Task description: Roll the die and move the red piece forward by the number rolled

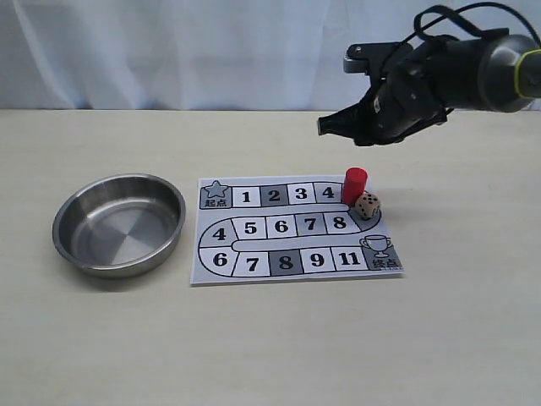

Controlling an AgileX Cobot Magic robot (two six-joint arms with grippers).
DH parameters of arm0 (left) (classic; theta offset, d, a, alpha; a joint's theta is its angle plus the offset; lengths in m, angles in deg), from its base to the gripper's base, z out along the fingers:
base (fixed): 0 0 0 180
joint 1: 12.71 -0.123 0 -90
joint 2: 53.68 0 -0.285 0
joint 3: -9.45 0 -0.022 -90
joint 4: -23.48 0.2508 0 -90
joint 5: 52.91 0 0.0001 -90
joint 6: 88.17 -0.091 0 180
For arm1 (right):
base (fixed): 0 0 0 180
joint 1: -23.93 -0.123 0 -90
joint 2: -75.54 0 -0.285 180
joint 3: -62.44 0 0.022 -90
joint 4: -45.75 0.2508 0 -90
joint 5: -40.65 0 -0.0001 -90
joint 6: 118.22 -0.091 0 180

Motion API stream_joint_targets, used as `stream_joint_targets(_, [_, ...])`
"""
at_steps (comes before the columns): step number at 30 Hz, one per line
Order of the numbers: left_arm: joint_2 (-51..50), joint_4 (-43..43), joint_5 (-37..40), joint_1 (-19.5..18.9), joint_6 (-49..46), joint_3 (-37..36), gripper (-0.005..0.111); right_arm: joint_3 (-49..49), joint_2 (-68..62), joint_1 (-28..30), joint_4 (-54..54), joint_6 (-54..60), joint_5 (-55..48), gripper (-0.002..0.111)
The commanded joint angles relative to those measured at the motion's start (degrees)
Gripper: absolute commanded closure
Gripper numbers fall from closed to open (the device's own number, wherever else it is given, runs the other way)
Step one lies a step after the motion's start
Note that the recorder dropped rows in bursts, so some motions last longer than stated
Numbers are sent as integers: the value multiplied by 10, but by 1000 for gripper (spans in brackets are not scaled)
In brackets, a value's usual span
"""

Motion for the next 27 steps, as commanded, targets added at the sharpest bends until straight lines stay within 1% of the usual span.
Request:
stream_joint_targets(1, [3, 2, -9, 0, 3, -1, 107, 1, 19, 29, 42, 33, -56, 104])
stream_joint_targets(6, [3, 2, -9, 0, 3, -1, 107, 4, 39, 88, 192, 190, -122, 104])
stream_joint_targets(8, [3, 2, -9, 0, 3, -1, 107, 21, 63, 112, 214, 208, -126, 104])
stream_joint_targets(11, [3, 2, -9, 0, 3, -1, 107, 68, 124, 147, 215, 208, -93, 104])
stream_joint_targets(12, [3, 2, -10, 0, 3, -1, 107, 113, 180, 167, 215, 208, -53, 104])
stream_joint_targets(13, [3, 0, -10, 0, 3, -1, 107, 138, 206, 174, 215, 208, -35, 104])
stream_joint_targets(14, [3, 0, -10, 0, 3, -1, 107, 190, 272, 184, 214, 219, 16, 104])
stream_joint_targets(15, [3, 0, -10, 0, 3, -1, 107, 212, 306, 186, 210, 221, 42, 104])
stream_joint_targets(16, [3, 0, -10, 0, 3, -1, 107, 265, 373, 187, 193, 221, 93, 104])
stream_joint_targets(17, [3, 0, -10, 0, 3, -1, 107, 285, 400, 187, 191, 221, 113, 104])
stream_joint_targets(18, [3, 0, -10, 0, 3, -1, 107, 334, 462, 187, 191, 221, 156, 104])
stream_joint_targets(19, [3, 0, -10, 0, 3, -1, 107, 356, 485, 187, 191, 221, 170, 104])
stream_joint_targets(20, [3, 0, -10, 0, 3, -1, 107, 397, 541, 187, 193, 221, 196, 104])
stream_joint_targets(23, [3, 0, -10, 0, 3, -1, 107, 482, 652, 187, 193, 220, 239, 104])
stream_joint_targets(27, [3, 0, -10, 0, 3, -1, 107, 579, 766, 187, 193, 220, 258, 104])
